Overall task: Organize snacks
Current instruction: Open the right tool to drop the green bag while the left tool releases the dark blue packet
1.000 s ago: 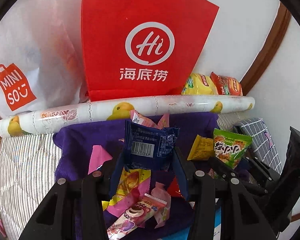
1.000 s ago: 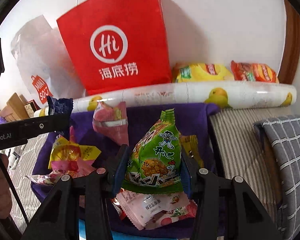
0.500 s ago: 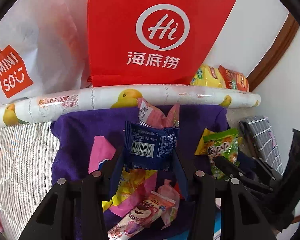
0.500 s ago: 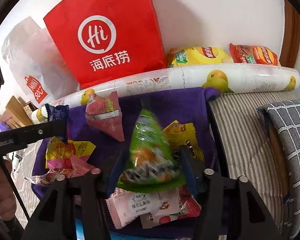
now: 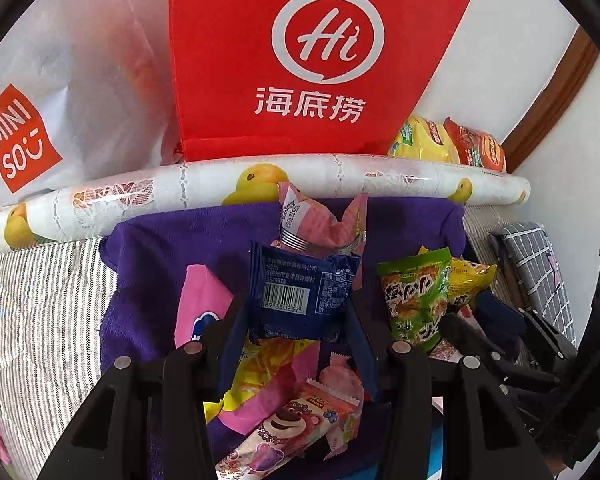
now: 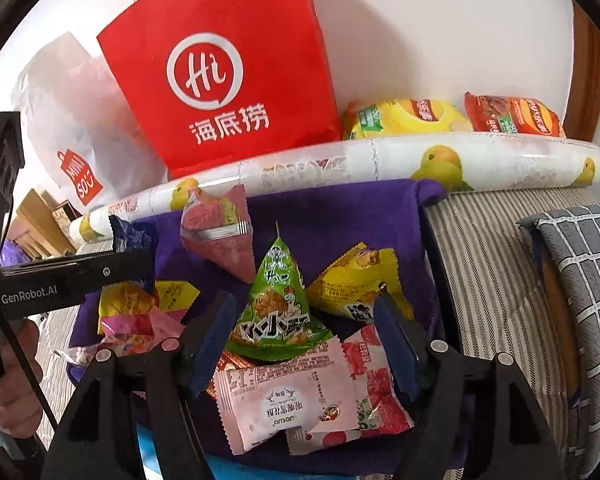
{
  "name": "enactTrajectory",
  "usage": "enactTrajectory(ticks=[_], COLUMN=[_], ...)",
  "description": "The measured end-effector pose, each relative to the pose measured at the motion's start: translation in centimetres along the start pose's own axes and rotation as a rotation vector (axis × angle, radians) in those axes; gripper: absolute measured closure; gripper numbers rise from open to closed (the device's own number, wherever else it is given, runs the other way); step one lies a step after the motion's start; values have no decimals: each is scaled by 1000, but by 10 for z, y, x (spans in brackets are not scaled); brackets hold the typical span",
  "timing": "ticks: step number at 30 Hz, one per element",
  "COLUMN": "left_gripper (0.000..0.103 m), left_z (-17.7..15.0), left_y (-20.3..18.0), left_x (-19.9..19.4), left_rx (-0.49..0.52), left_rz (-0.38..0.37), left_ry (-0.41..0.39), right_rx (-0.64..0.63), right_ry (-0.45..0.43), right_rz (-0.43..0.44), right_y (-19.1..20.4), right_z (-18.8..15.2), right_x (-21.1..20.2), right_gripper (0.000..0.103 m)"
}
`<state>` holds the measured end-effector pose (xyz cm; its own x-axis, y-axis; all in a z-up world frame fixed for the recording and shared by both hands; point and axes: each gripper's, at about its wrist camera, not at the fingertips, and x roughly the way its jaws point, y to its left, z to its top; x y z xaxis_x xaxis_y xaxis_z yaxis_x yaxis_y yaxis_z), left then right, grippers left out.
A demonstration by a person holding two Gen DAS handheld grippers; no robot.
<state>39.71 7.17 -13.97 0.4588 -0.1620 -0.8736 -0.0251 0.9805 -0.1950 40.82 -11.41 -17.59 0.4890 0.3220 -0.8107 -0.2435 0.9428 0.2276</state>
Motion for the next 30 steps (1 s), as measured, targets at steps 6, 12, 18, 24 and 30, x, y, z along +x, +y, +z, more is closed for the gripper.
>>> enactTrajectory(ticks=[6,12,18,24,30], left_gripper=[55,55,41,34,34], left_z=[0,1,2,4,5], left_y=[0,0,-3,-1,-1], left_x=[2,4,2,-5,-11], left_rx=[4,13,16,5,13], left_rz=[6,-14,-48,-56,-49], left_ry=[7,22,22,-9,-27], right_rx=[0,7,23,20,27], right_ry=[-12,11,19,22,21], right_rz=[-6,-6,-3,-4,-4], right_y=[0,-2,-4,-3,-5], right_z=[-1,-1,-1,-1,-2], right_x=[-2,2,3,3,4], right_gripper=[32,32,32,32,31])
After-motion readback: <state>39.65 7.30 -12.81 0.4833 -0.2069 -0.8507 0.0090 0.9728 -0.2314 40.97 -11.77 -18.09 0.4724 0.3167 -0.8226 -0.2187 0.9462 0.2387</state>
